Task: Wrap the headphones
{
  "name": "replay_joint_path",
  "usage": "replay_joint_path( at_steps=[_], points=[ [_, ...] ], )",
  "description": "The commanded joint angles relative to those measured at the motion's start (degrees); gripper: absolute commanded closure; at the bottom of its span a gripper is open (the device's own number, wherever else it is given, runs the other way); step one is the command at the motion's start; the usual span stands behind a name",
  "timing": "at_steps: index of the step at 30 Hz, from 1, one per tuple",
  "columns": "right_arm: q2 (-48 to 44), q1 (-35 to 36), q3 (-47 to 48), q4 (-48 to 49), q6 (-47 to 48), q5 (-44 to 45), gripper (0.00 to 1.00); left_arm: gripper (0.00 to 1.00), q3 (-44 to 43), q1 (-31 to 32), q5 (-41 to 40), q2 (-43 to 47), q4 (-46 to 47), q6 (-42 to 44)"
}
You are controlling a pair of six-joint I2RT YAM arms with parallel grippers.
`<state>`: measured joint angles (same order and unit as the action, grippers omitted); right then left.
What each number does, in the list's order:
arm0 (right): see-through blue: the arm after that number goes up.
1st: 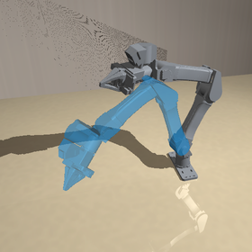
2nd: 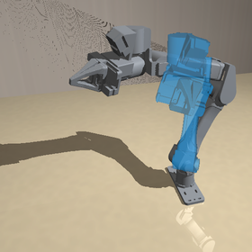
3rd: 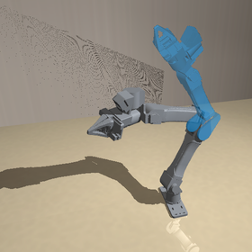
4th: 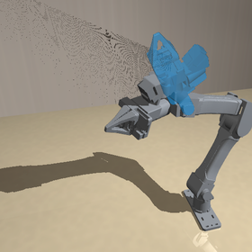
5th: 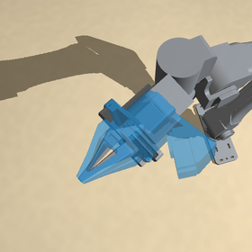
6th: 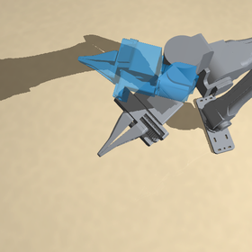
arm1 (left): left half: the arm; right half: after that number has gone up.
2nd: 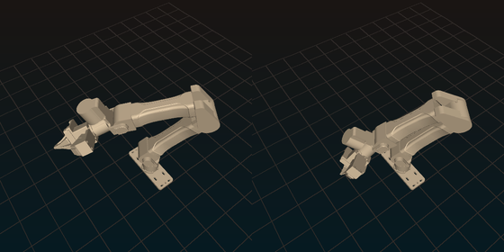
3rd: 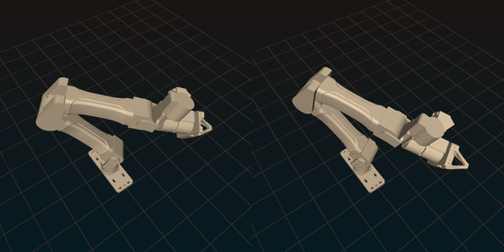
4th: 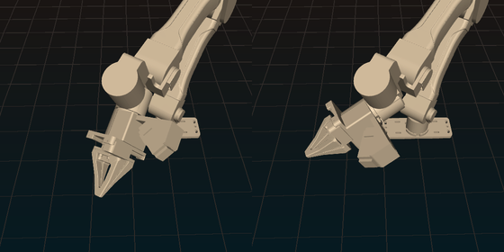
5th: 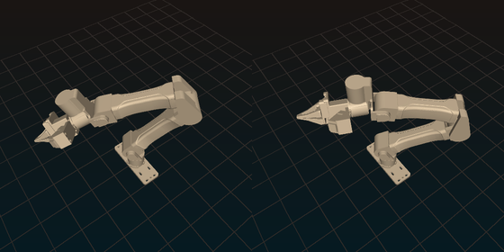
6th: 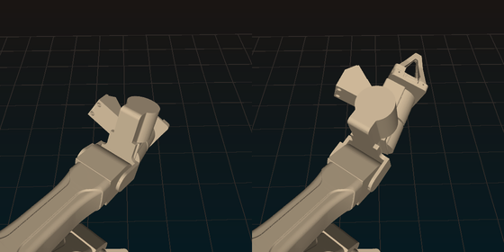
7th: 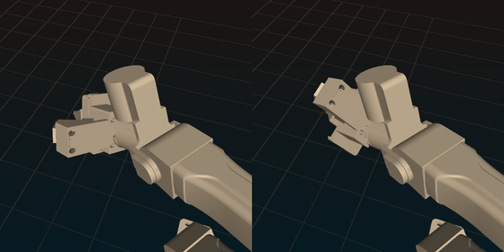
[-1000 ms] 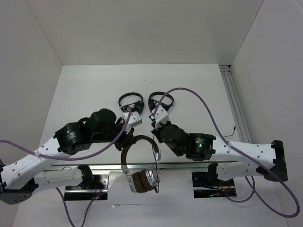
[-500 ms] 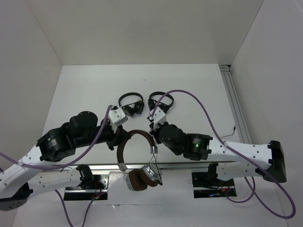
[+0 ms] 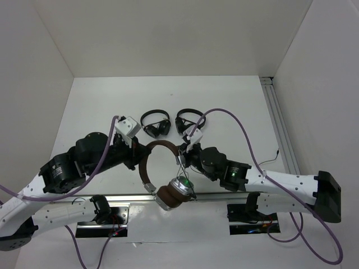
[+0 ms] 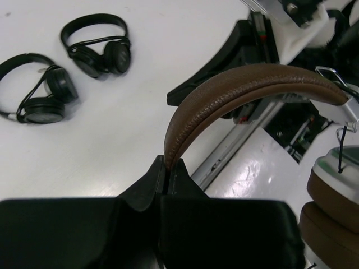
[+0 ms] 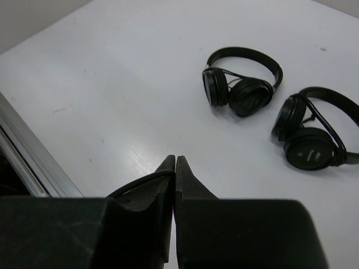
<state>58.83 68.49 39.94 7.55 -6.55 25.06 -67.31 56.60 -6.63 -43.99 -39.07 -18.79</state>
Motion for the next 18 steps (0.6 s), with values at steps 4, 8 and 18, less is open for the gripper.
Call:
replay_joint_path(
  at_steps=[4,8,18],
  points=[
    [8.9,-4.8,-2.8,21.0,-2.1,-11.9,0.86,1.00,-6.6,0.4,-12.0,1.3,10.3,-12.2],
    [14.5,-6.8,-4.1,29.8,-5.1,-17.2,0.81,1.00,-7.2,0.4,-15.2,1.3,10.3,-15.7],
    [27.2,-9.1,-7.0,45.1,-11.7,-26.9,0.79,1.00,-9.7,0.4,-25.6,4.4,8.2,-22.3]
  ],
)
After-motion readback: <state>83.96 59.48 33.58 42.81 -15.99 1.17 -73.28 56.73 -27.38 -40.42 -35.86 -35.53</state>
